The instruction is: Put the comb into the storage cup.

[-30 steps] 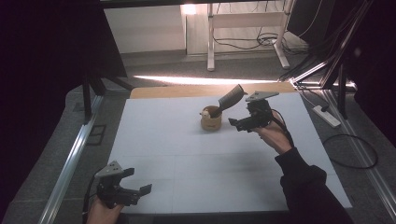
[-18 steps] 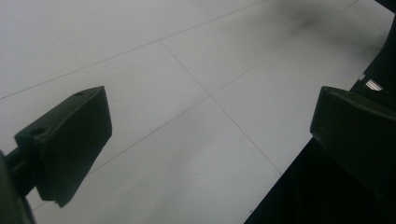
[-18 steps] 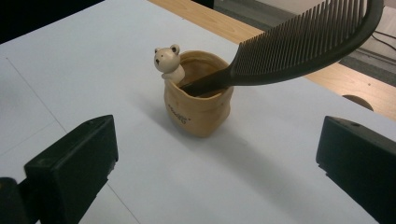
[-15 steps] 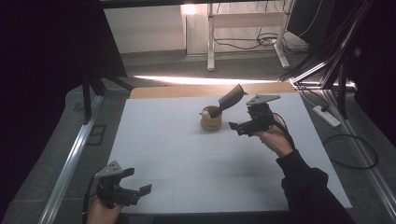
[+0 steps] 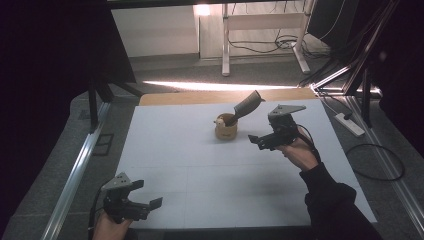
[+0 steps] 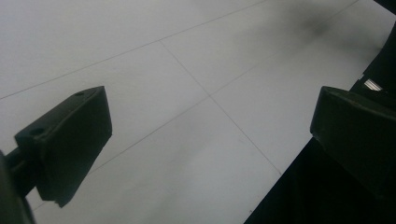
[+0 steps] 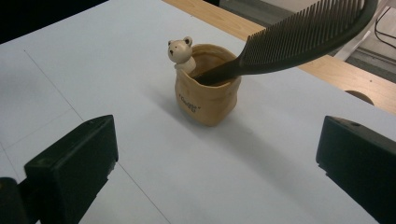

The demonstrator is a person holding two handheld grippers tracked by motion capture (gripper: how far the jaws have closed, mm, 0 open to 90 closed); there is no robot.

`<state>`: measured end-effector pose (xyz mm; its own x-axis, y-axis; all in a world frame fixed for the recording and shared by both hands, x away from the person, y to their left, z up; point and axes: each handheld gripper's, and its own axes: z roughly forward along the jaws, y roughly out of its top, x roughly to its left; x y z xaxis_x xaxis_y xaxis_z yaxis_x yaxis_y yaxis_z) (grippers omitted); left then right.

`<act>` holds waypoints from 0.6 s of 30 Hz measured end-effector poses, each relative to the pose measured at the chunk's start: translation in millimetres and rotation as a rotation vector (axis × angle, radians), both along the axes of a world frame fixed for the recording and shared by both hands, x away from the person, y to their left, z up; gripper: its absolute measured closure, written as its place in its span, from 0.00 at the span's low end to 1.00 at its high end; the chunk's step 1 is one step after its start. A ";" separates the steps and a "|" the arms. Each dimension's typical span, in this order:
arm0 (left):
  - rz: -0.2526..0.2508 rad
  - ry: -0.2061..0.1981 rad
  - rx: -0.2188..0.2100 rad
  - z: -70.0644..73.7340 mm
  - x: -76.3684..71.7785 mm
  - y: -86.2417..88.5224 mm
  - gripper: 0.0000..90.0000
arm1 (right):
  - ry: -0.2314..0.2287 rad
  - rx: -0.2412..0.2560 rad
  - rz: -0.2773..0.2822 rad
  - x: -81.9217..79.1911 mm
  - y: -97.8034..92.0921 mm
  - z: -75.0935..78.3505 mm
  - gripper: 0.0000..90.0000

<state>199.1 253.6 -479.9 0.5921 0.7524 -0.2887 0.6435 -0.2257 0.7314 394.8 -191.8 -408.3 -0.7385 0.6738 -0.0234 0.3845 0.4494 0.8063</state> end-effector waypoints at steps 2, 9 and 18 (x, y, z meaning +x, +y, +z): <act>-0.001 0.002 0.000 0.0 0.1 0.1 0.00 | -0.004 0.001 -0.004 -1.7 -1.3 0.4 0.00; -0.001 0.002 -0.001 0.0 0.2 0.2 0.00 | 0.001 0.004 0.005 -8.6 -4.7 1.2 0.01; -0.002 0.002 -0.001 0.0 0.3 0.2 0.00 | -0.006 -0.014 0.019 -18.8 -6.2 0.8 0.00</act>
<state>199.4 253.8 -479.9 0.5927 0.7511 -0.2910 0.6448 -0.2259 0.7302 376.0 -198.0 -407.5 -0.7509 0.6593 -0.0376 0.3709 0.4681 0.8021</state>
